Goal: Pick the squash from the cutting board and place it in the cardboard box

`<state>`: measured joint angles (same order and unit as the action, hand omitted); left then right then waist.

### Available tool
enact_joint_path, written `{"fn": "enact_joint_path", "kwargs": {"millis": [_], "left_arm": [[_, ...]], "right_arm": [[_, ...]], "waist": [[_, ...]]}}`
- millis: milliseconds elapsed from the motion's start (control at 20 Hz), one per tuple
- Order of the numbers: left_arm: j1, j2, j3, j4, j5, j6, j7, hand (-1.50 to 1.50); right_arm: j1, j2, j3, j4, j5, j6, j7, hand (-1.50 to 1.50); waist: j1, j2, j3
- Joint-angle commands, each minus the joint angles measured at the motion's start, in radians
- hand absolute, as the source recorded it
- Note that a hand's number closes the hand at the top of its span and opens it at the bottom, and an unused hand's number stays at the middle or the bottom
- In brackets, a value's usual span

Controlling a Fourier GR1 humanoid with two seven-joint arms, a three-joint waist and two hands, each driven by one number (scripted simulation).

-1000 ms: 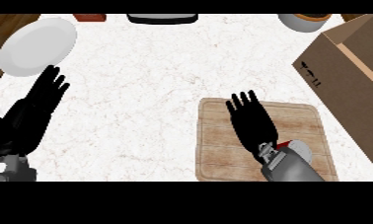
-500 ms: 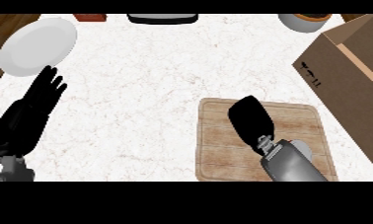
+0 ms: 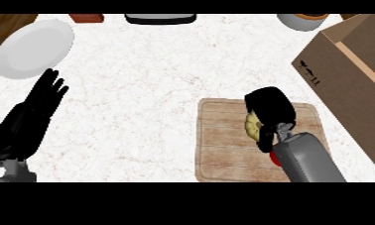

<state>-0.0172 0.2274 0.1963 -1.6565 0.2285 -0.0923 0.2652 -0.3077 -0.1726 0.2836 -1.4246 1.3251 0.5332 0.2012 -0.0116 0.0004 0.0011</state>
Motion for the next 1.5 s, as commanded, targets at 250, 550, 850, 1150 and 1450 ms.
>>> {"fn": "enact_joint_path", "kwargs": {"millis": [250, 550, 850, 1150, 1450], "left_arm": [[0.037, -0.013, -0.020, -0.090, -0.003, 0.008, 0.053, 0.00], [0.000, -0.001, 0.008, -0.010, -0.009, 0.000, 0.031, 0.00], [-0.053, -0.003, 0.010, 0.005, 0.011, -0.002, 0.050, 0.00], [-0.066, 0.003, 0.009, -0.025, -0.003, 0.025, 0.103, 0.00], [0.009, -0.019, -0.001, -0.031, -0.015, -0.011, 0.026, 0.00]], "right_arm": [[-0.070, 0.055, -0.317, 0.127, -0.121, -0.137, 0.113, 1.50], [-0.113, 0.036, -0.313, -0.087, -0.142, -0.085, 0.144, 1.50], [-0.147, 0.074, -0.270, -0.377, -0.121, -0.040, 0.244, 1.50], [-0.180, 0.060, -0.320, -0.524, -0.060, -0.060, 0.366, 1.50], [-0.354, -0.050, -0.488, -0.458, -0.090, 0.019, 0.429, 1.50]], "waist": [[0.020, 0.000, 0.000], [0.010, -0.003, -0.001], [0.002, -0.005, -0.002], [0.005, -0.003, -0.001], [0.017, -0.001, -0.001]]}}
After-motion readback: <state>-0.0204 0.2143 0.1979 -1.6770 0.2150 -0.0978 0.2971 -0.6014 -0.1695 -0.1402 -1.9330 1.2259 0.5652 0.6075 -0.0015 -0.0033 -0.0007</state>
